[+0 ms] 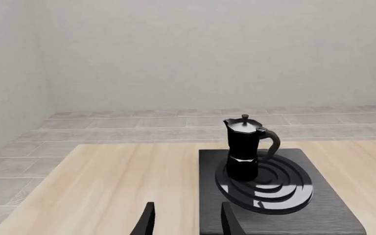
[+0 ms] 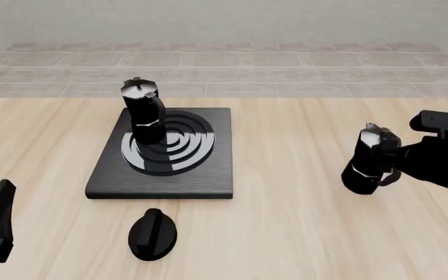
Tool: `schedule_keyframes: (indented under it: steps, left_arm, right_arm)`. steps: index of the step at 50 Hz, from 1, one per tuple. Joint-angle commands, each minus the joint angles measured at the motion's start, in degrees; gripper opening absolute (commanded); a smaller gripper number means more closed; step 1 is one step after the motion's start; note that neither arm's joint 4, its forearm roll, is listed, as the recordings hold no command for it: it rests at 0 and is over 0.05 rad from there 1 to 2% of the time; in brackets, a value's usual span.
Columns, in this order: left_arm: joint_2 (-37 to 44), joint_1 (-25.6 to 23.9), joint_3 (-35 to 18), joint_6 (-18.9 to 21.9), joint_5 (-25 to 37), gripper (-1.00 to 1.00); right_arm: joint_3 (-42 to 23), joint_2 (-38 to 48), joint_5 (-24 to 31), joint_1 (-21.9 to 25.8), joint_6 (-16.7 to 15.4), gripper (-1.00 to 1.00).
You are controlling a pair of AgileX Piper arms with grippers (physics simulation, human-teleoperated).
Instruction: Put both moka pots on the stove.
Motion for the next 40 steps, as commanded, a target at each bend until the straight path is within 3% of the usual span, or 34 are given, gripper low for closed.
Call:
schedule_keyframes:
  steps: [1,30,31,40]
  left_arm:
    - [0.0,0.03,0.09,0.03,-0.04,1.0]
    - [0.0,0.13,-0.01,-0.05,0.07,1.0]
    - [0.0,0.14,-0.08,-0.07,0.11,1.0]
    - [0.0,0.26,-0.05,-0.22,0.04,1.0]
  right_arm:
    - [1.24,2.97,-2.82,-0.06,0.11,1.0]
    - [3.8,8.48,-8.46,0.42,-0.16,1.0]
    - [3.67,8.12,-8.4,-0.23,-0.9,-1.0]
    - [4.14,5.06,-7.96,0.84,-2.28,-1.0]
